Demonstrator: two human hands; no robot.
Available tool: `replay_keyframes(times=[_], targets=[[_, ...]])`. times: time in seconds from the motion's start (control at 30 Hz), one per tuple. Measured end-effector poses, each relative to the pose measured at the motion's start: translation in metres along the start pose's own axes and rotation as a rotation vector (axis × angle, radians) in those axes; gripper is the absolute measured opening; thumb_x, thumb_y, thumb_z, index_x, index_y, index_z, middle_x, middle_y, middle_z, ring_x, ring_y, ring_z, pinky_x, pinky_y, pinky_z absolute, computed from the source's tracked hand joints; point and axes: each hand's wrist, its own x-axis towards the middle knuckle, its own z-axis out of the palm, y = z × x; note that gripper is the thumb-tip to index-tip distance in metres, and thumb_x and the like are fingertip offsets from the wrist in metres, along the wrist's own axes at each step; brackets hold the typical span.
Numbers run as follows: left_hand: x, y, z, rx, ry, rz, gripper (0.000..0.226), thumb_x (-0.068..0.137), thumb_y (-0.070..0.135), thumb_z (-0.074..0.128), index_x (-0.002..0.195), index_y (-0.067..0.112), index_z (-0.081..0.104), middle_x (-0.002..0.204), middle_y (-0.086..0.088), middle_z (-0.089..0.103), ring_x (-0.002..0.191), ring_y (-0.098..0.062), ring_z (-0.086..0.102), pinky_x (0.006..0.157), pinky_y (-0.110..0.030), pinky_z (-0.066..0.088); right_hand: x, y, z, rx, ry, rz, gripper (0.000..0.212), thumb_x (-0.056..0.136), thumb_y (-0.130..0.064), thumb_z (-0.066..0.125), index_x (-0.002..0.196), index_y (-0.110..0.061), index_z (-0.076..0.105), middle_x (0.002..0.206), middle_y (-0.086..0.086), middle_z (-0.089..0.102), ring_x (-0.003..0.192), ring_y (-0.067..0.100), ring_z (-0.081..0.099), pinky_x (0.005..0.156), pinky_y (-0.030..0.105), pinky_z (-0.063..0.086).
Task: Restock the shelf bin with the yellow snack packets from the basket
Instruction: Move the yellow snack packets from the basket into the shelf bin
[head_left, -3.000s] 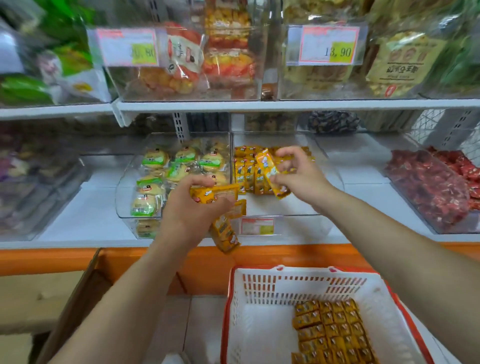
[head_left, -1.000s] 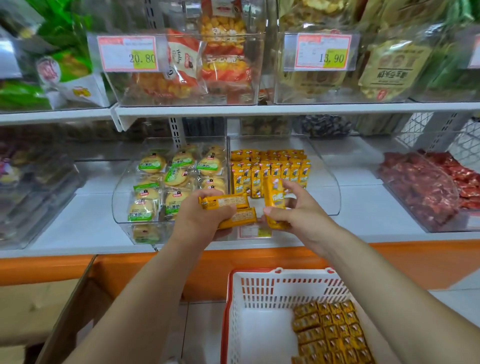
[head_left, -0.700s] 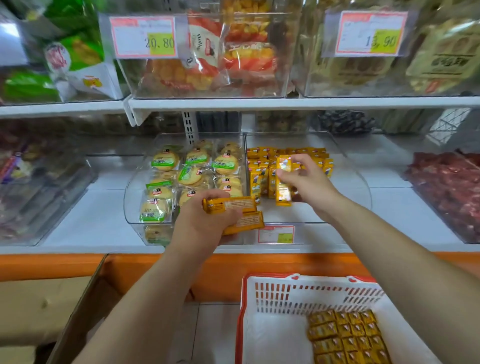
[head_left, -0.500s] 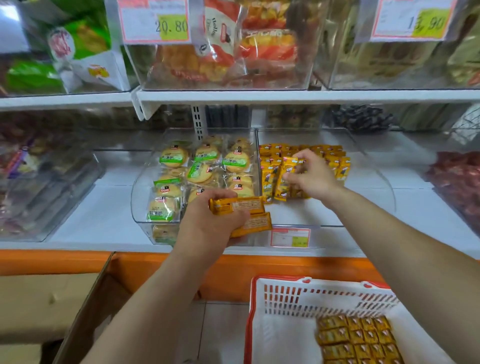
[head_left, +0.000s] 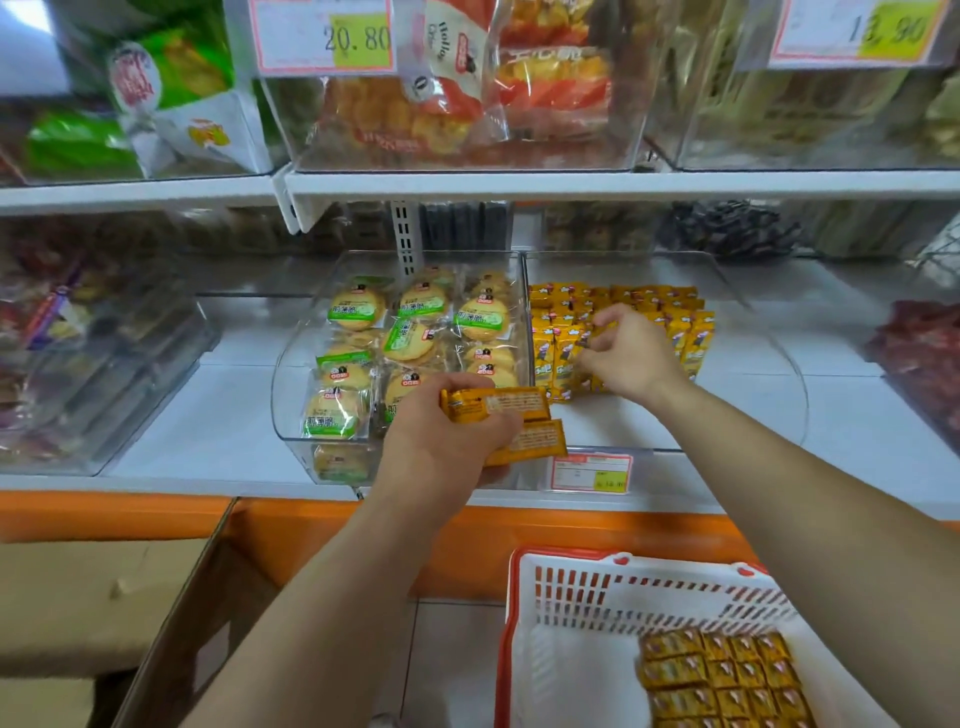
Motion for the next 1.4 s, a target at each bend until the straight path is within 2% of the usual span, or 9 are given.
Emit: replay_keyframes(times=[0.1,0.2,0.37,0.53,0.67,0.9,1.07,1.27,1.4], targets=[[-0.003,0.003,0.005,-0.013,-0.015,-0.012,0.032,0.084,0.008,0.08,0.108,0.023,0.065,0.093,-0.002,0.075,0.074,-0.014,0.077,0.061,-0.033,0.064,-0.038,-0.008,-0.032,0.151,0.017,-0.074,0.029,0.083,-0.027,0.073,0.11,-0.025,0.062,0.085,-0.011,0.066,0.082,0.014,0.065,0.072,0.029,0.045],[-0.009,0.004,0.017,-0.029,-0.066,-0.056,0.033,0.084,0.008,0.08,0.11,0.02,0.065,0.097,-0.006,0.075,0.078,-0.02,0.078,0.065,-0.039,0.065,-0.096,-0.012,-0.067,0.337,-0.107,-0.21,0.024,0.084,-0.035,0.07,0.107,-0.039,0.065,0.101,-0.017,0.067,0.09,0.008,0.066,0.074,0.027,0.05],[-0.028,0.006,0.056,-0.102,-0.177,-0.137,0.032,0.085,0.008,0.08,0.112,0.014,0.066,0.096,-0.013,0.077,0.069,-0.022,0.075,0.058,-0.034,0.063,-0.172,-0.003,-0.114,-0.073,-0.248,-0.513,0.064,0.08,-0.066,0.059,0.139,-0.043,0.047,0.139,-0.027,0.039,0.132,0.002,0.042,0.106,0.031,0.041],[-0.057,0.004,0.092,-0.15,-0.29,-0.201,0.011,0.086,0.013,0.079,0.094,0.014,0.072,0.077,-0.006,0.075,0.063,-0.018,0.072,0.051,-0.027,0.058,-0.198,0.019,-0.136,-0.082,-0.148,-0.521,0.064,0.076,-0.045,0.08,0.133,-0.034,0.053,0.128,-0.017,0.042,0.117,0.001,0.051,0.099,0.032,0.046],[-0.072,0.004,0.103,-0.194,-0.305,-0.299,0.01,0.088,0.022,0.076,0.083,0.013,0.078,0.075,-0.008,0.072,0.057,-0.016,0.069,0.046,-0.025,0.055,-0.206,0.031,-0.139,-0.035,-0.052,-0.551,0.05,0.078,-0.043,0.075,0.124,-0.035,0.057,0.117,-0.013,0.047,0.103,0.007,0.059,0.086,0.036,0.052],[-0.079,0.007,0.102,-0.142,-0.406,-0.326,0.032,0.091,0.04,0.069,0.101,0.009,0.069,0.094,-0.019,0.077,0.076,-0.03,0.077,0.053,-0.029,0.059,-0.213,0.043,-0.144,0.074,-0.063,-0.403,0.046,0.077,-0.058,0.069,0.117,-0.036,0.066,0.107,-0.018,0.055,0.099,0.001,0.059,0.085,0.021,0.047],[-0.077,0.006,0.106,-0.049,-0.296,-0.282,0.046,0.095,0.055,0.058,0.092,0.012,0.074,0.087,-0.019,0.078,0.073,-0.027,0.077,0.054,-0.027,0.057,-0.214,0.039,-0.144,0.254,-0.059,-0.288,0.026,0.078,-0.058,0.068,0.079,-0.033,0.069,0.088,-0.009,0.054,0.08,0.007,0.059,0.067,0.014,0.039],[-0.073,0.004,0.109,0.068,-0.184,-0.21,0.056,0.088,0.065,0.06,0.062,0.019,0.076,0.075,-0.01,0.077,0.057,-0.016,0.07,0.058,-0.026,0.05,-0.212,0.033,-0.142,0.527,-0.129,-0.136,0.009,0.09,-0.036,0.07,0.092,-0.028,0.066,0.071,0.001,0.064,0.062,0.018,0.062,0.063,0.043,0.052],[-0.072,0.003,0.11,0.093,-0.146,-0.178,0.056,0.084,0.066,0.064,0.05,0.022,0.073,0.064,-0.007,0.073,0.05,-0.013,0.063,0.059,-0.028,0.048,-0.212,0.032,-0.137,0.485,-0.128,-0.075,0.018,0.089,-0.041,0.069,0.089,-0.023,0.066,0.081,0.003,0.068,0.075,0.023,0.067,0.067,0.053,0.057]])
